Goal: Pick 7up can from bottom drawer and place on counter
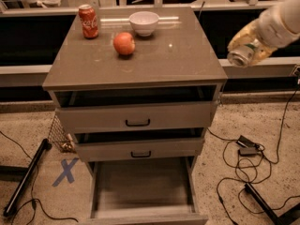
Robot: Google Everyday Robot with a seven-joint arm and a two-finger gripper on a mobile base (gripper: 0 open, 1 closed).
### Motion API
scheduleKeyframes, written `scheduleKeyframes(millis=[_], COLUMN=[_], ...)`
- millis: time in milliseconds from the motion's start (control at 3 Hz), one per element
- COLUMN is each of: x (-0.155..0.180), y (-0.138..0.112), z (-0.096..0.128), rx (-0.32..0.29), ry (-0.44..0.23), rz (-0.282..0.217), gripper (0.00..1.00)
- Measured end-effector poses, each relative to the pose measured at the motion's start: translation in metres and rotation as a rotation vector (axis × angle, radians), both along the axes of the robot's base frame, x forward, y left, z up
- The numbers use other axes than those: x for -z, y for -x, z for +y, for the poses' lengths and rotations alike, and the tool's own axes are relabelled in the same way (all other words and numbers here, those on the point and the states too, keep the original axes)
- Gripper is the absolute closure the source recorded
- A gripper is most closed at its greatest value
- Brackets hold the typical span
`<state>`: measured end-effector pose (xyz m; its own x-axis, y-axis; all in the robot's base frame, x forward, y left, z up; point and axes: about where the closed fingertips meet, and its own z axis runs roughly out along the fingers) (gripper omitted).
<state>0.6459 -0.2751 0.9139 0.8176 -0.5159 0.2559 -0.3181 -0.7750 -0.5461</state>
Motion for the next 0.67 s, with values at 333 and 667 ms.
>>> scheduleKeyframes(millis=[333, 667], x=[0.010, 0.026], y=[-0.025, -0.054], z=[0.030, 0.066], rx=[-0.065, -0.137], ry=[0.162, 0.251], rz=[0.084, 0.130], gripper=[1.00, 1.00])
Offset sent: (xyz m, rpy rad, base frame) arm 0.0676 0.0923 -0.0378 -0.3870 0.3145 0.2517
